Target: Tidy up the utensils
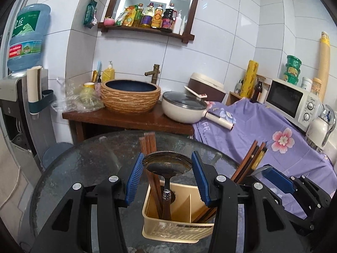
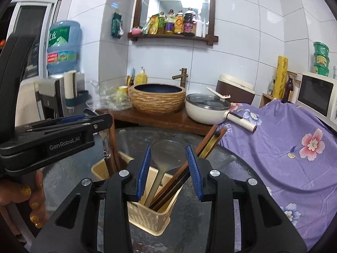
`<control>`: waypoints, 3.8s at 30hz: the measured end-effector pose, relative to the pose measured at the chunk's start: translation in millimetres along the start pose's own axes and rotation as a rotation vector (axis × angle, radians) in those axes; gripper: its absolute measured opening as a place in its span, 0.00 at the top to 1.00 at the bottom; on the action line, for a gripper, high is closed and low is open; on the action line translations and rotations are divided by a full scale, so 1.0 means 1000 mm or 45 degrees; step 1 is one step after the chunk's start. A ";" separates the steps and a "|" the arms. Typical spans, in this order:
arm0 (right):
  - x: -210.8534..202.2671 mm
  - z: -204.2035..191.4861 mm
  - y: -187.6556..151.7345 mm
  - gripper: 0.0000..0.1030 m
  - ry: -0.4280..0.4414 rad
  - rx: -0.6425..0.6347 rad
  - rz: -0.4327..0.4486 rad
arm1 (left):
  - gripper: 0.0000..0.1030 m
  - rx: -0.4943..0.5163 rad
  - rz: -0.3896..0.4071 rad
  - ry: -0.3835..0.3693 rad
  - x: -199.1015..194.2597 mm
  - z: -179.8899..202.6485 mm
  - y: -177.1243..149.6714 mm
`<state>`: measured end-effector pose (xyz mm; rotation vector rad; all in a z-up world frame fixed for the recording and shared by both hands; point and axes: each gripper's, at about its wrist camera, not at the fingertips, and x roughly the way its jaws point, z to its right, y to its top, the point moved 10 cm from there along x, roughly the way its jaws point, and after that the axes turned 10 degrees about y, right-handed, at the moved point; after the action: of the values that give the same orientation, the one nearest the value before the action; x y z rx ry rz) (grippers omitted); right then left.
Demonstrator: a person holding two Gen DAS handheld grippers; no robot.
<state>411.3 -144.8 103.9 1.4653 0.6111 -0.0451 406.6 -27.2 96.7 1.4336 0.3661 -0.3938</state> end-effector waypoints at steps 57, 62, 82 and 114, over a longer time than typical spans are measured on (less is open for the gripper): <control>-0.165 -0.068 -0.174 0.06 0.055 -0.025 0.203 | 0.06 0.112 0.087 0.008 -0.126 -0.057 -0.181; -0.200 -0.091 -0.193 0.06 0.064 -0.045 0.266 | 0.06 0.124 0.124 0.020 -0.161 -0.059 -0.219; -0.259 -0.101 -0.226 0.06 0.098 0.084 0.362 | 0.06 0.100 0.271 0.080 -0.234 -0.063 -0.251; -0.263 -0.101 -0.229 0.06 0.130 0.115 0.342 | 0.06 0.082 0.273 0.126 -0.244 -0.068 -0.249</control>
<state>62.8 -168.1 4.7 1.6342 0.4946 0.2154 73.8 26.9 -14.2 1.5416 0.2777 -0.1625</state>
